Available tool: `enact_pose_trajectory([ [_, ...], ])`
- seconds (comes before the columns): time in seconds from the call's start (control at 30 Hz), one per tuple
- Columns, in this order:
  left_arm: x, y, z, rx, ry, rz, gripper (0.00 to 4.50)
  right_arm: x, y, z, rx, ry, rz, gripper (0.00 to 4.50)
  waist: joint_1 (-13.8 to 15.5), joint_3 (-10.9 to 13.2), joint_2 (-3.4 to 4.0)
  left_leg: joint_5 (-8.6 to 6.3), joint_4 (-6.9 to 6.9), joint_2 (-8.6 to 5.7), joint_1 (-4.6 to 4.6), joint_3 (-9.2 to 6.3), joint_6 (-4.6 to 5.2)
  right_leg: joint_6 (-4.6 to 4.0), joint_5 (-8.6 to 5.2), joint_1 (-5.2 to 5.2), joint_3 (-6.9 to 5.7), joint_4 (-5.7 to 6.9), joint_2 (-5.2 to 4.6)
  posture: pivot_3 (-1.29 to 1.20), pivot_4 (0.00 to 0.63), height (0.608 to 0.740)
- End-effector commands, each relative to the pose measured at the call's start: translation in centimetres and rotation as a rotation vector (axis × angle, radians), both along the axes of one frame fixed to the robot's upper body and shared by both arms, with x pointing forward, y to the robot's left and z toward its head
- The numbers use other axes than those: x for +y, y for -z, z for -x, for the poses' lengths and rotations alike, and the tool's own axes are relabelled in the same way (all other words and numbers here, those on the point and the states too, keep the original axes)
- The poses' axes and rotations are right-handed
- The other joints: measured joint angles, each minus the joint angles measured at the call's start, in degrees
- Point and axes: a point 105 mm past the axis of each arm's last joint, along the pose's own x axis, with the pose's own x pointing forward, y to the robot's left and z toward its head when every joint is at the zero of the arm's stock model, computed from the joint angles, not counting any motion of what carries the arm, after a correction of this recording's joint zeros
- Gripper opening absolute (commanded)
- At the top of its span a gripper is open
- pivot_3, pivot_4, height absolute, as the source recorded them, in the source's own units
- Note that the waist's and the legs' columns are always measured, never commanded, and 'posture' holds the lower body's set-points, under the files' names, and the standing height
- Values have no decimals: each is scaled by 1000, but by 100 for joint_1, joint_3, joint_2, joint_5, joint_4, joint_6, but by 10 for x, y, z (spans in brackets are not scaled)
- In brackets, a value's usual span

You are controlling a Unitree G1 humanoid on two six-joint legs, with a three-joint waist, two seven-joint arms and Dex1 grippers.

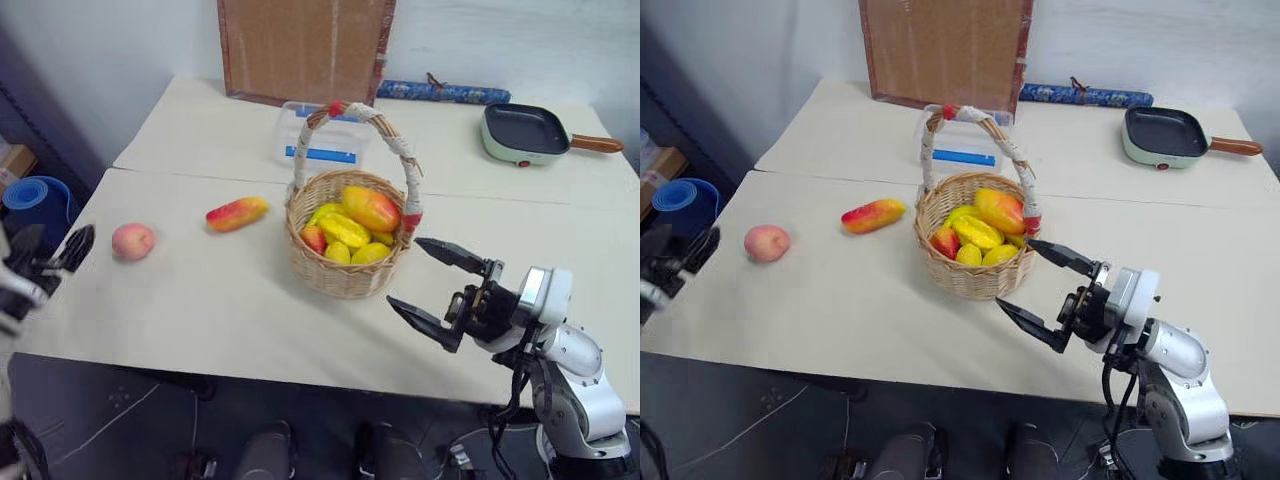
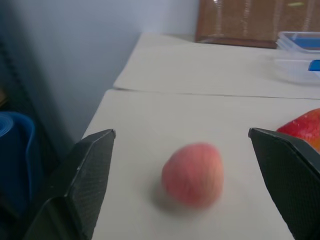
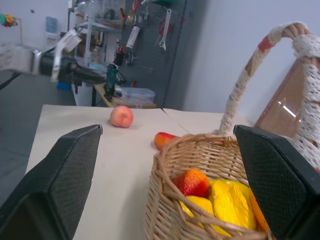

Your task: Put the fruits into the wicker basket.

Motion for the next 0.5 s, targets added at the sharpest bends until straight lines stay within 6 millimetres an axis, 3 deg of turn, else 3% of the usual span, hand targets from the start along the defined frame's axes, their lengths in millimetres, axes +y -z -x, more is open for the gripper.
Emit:
enact_pose_trajectory([
  [0.03, 1, 16, -16, 112, 40, 0, 4500, 3, -4, 3, -27, -17, 3, 4400, -107, 0, 0, 9, -4, 0, 6, 15, 25, 7, 3, -5, -4, 11, 11, 0, 150, 740],
  [0.17, 9, 51, -32, 328, 17, -40, 4500, 6, -7, 3, -44, -18, 12, 4400, -242, -5, -11, 9, -22, 0, -2, 44, 33, 23, 11, -46, -2, 46, 29, 0, 150, 740],
  [0.27, 12, 64, -27, 439, 21, -69, 3881, 4, -10, 4, -54, -2, 16, 4500, -276, -2, -29, 8, -37, 4, -12, 70, 31, 23, 11, -83, 0, 55, 37, 0, 150, 740],
  [0.4, 22, 61, -21, 428, -16, -129, 2753, -3, -12, 2, -56, 39, 16, 4500, -270, -1, -31, 6, -41, 9, -10, 79, 30, 24, 10, -86, 8, 48, 40, 0, 150, 740],
  [0.47, 12, 56, -24, 364, 47, -142, 2666, -6, -11, 2, -55, 46, 19, 4500, -248, 0, -34, 6, -37, 10, -9, 83, 30, 25, 9, -85, 12, 48, 36, 0, 150, 740],
  [0.5, -6, 41, -29, 268, 143, -137, 2663, -7, -11, 2, -56, 49, 23, 4500, -245, 1, -34, 6, -31, 12, -9, 83, 30, 24, 9, -83, 13, 49, 34, 0, 150, 740],
])
